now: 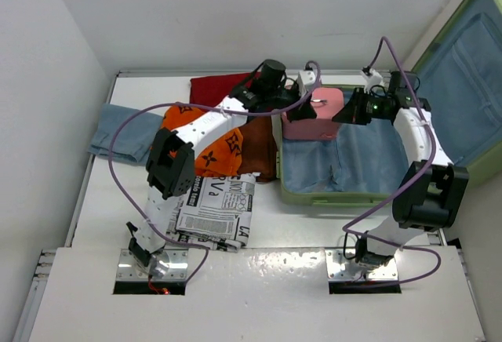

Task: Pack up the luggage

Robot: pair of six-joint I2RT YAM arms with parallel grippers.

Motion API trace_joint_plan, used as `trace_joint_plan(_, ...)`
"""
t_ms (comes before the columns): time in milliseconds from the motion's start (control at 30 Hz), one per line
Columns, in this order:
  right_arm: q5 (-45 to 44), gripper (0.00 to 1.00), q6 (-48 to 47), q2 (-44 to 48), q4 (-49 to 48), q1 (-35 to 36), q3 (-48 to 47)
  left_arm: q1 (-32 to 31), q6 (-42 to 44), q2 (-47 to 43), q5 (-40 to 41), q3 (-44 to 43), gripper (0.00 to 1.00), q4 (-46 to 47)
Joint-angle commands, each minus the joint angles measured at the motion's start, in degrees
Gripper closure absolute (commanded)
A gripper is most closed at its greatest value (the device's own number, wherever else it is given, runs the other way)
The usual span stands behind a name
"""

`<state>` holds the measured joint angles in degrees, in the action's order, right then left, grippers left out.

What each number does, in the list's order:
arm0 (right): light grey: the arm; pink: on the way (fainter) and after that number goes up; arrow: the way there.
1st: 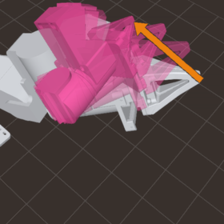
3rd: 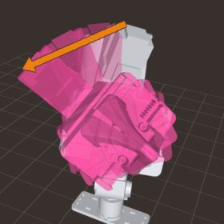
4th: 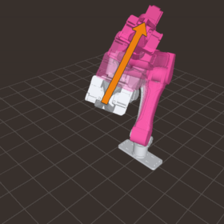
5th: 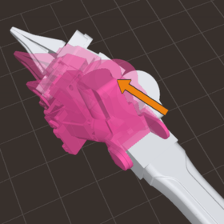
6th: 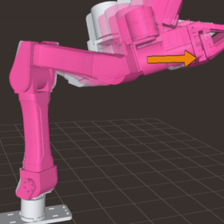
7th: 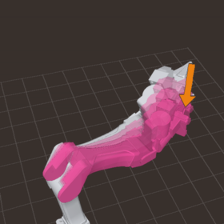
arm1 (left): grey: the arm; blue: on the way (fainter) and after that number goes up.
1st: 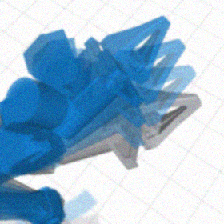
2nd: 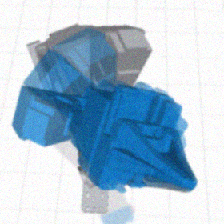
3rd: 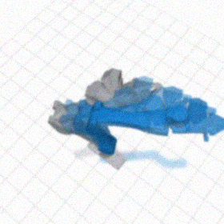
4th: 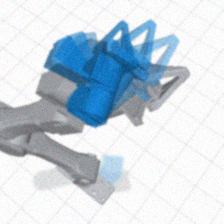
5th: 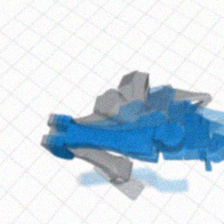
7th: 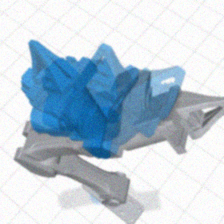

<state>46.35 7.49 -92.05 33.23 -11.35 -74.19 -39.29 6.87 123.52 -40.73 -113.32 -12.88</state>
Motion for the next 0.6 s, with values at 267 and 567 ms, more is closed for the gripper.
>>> trace_joint_plan(267, 0.8, 1.00, 3.0, 1.4, -8.7, 1.2, 7.1, 2.2, -10.1, 6.6, 3.1, -15.3, 1.00, 7.5)
trace_joint_plan(567, 0.8, 1.00, 4.7, 1.1, -11.5, 2.9, 8.5, 2.2, -10.2, 12.0, 3.9, -12.6, 1.00, 7.5)
